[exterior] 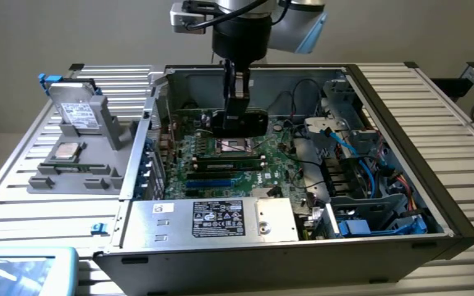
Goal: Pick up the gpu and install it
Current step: 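Insert the gpu into the slot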
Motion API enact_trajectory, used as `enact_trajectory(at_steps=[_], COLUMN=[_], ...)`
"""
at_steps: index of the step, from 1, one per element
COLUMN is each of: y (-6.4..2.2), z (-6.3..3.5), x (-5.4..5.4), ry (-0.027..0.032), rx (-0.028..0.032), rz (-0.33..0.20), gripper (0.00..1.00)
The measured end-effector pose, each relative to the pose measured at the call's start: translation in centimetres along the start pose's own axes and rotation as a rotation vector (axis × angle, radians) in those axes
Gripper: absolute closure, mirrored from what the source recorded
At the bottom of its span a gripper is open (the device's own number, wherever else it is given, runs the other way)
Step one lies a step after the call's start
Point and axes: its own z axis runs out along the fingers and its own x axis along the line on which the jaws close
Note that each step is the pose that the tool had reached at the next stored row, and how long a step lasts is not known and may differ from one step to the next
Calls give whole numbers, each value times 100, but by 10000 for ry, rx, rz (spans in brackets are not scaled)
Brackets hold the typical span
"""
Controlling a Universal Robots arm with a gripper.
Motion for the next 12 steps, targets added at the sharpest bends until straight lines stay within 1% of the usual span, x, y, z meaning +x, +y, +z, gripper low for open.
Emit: enact_trajectory(at_steps=[2, 12], y=[5, -4], z=[23, 207], x=[2, 29], ry=[11, 11], rx=[0, 1], rz=[-5, -25], gripper=[72, 72])
